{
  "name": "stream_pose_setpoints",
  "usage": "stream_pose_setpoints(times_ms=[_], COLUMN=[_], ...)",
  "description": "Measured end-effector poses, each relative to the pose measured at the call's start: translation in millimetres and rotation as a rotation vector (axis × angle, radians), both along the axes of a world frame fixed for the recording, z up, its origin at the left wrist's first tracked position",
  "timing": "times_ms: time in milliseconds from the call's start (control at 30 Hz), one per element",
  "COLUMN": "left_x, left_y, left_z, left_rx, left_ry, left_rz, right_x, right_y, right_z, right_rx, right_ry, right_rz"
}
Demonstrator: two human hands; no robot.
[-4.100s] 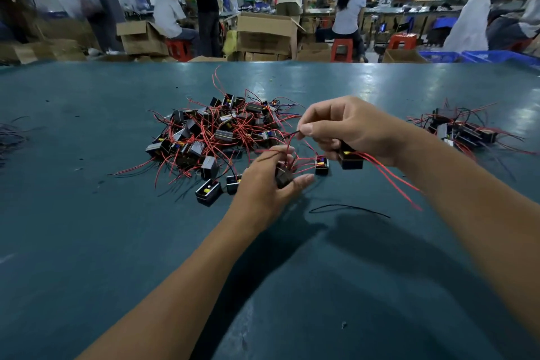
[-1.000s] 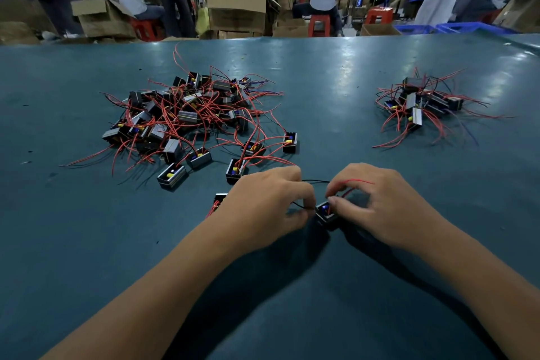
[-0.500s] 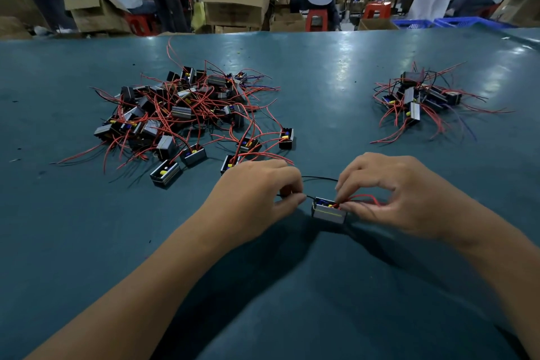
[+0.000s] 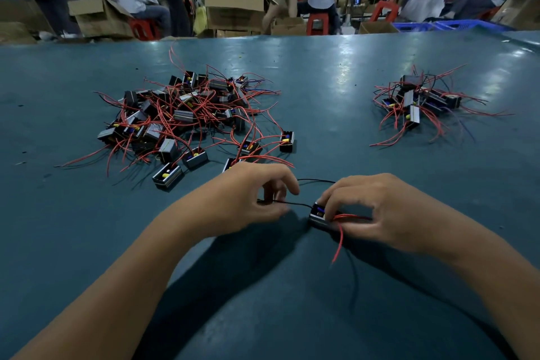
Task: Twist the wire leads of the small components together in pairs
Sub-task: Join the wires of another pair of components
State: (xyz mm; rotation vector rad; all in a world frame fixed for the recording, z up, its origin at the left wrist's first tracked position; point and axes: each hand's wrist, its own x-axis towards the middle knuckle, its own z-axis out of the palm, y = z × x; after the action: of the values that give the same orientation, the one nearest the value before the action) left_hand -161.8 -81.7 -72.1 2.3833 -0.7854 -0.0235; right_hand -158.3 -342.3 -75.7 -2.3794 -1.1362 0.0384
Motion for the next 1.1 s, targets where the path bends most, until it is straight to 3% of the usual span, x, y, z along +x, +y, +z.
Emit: stream_pose_setpoints(times_ms=[300,733,800,967,1100], left_x=[4,13,13,13,15], left_y=[11,30,35,52,49], left_z=[7,13,15,16,10], left_rx=[-0.283,-0.390,-0.341,0.128,0.172], left_ry=[0.020,0.022,0.059,0.245,0.275], left_rz=[0.082,0.202,0.207,0.118,0.129], right_x=[4,9,10,11,9], right_y=[-8,-12,-13,-13,-11], right_z=[3,2,2,0,0], right_rx=[-0.028,-0.036,-0.031,-0.037,-0.026], right_ry=[-0.041,-0.115,-0.126,-0.155,-0.163], right_rz=[-0.058,-0.054,-0.059,-0.130,-0.204])
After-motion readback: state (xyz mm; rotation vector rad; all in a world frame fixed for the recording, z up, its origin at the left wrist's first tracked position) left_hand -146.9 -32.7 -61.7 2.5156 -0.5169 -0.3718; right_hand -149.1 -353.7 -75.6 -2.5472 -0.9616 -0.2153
